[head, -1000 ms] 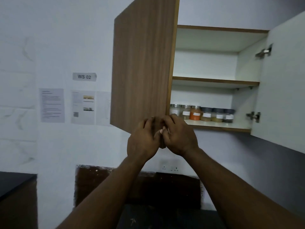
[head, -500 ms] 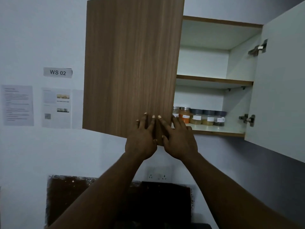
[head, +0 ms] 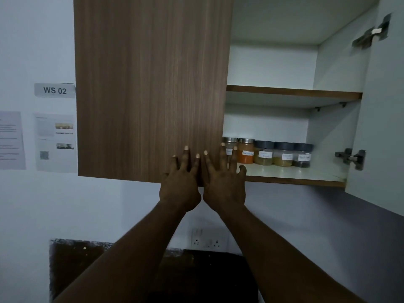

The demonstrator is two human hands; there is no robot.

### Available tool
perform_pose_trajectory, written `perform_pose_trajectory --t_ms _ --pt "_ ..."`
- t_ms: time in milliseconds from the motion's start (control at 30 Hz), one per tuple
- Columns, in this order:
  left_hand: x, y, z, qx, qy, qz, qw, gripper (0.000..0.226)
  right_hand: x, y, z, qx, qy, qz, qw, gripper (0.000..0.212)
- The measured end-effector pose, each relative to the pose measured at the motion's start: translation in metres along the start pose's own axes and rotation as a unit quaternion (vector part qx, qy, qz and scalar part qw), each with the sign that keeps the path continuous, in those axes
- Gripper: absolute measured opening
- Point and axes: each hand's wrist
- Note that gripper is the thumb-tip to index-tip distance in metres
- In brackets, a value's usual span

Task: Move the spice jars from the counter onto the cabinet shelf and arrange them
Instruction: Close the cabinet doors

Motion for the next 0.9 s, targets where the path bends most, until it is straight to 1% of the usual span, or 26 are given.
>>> perform_pose_trajectory --t_ms 100,300,400,500,633,767,900 --pt "0.003 -0.006 0.010 0.019 -0.001 0.012 1.000 0.106 -0.001 -0.014 0.004 0.026 0.001 0.001 1.000 0.111" --pt "0.009 -0.022 0.011 -0.006 -0.014 0.019 1.000 0.109 0.003 -0.026 0.004 0.032 -0.009 0.014 0.999 0.111" --pt "0.010 -0.019 0.012 0.001 -0.023 0.009 1.000 0.109 0.005 -0.023 0.002 0.042 -0.015 0.009 0.999 0.111" --pt "0.010 -0.011 0.010 0.020 -0.026 -0.002 0.999 0.107 0.005 -0.014 0.004 0.075 -0.017 0.018 0.997 0.110" --pt "0.009 0.001 0.004 0.033 -0.034 -0.032 0.998 0.102 -0.002 0.006 -0.003 0.124 -0.005 0.039 0.991 0.098" --pt "-0.016 0.010 -0.007 0.044 -0.074 -0.056 0.995 0.099 -0.030 0.034 -0.031 0.120 -0.028 0.012 0.992 0.091" --pt "-0.070 0.022 -0.020 0.043 -0.128 -0.093 0.986 0.095 -0.071 0.073 -0.070 0.122 -0.080 -0.028 0.989 0.085"
Point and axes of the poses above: each hand's wrist, its own z-axis towards the middle knuckle, its own y-axis out of the back of the hand, x = y × z, and after that the axes turned 9 degrees about -z, right-handed
